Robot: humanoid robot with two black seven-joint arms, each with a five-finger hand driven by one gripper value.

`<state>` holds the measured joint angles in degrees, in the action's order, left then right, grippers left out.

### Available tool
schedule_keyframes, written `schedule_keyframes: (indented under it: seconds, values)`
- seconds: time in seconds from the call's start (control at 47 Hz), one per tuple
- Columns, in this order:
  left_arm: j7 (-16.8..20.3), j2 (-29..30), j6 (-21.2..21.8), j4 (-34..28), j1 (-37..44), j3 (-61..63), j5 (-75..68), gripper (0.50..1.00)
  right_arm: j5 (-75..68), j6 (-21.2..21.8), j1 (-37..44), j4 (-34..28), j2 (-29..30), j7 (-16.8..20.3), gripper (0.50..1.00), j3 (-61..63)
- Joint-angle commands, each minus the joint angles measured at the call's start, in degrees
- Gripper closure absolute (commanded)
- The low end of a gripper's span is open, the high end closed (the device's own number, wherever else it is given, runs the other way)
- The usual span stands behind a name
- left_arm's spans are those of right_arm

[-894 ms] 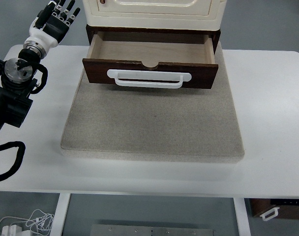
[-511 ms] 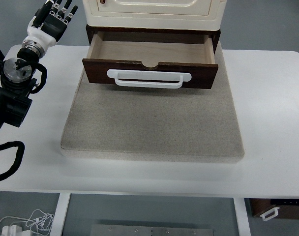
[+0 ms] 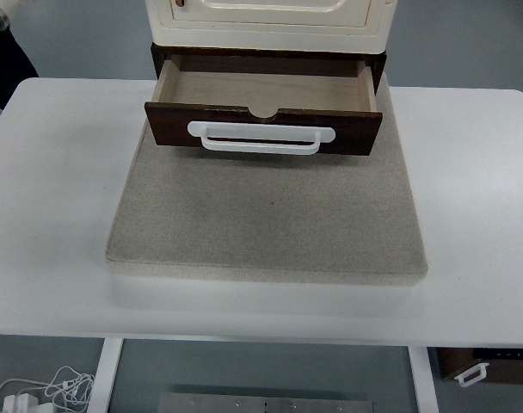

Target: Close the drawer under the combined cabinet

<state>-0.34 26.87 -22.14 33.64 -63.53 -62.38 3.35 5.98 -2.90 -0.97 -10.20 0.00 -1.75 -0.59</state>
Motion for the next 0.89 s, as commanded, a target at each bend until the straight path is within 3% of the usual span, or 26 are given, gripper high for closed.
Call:
schedule_keyframes:
  seconds: [0.0,0.319,0.596,0.872]
  values:
    - [-0.1,2.3,0.0,0.6,-3.2,0.1,-0.1,0.500,0.0,0.0,0.0,0.0,0.0,0.0,0.548,0.1]
    - [-0.9,5.6,-0.2,5.8,-12.4,0.3,-0.8,0.500,0.0,0.0,0.0,0.0,0.0,0.0,0.548,0.1]
    - [-1.1,8.1,0.8,21.5,-12.1,2.6,-3.1,0.500,0.0,0.0,0.0,0.0,0.0,0.0,0.548,0.1]
    - [-1.0,10.9,4.9,38.8,-13.0,13.9,-4.9,0.500,0.0,0.0,0.0,0.0,0.0,0.0,0.548,0.0]
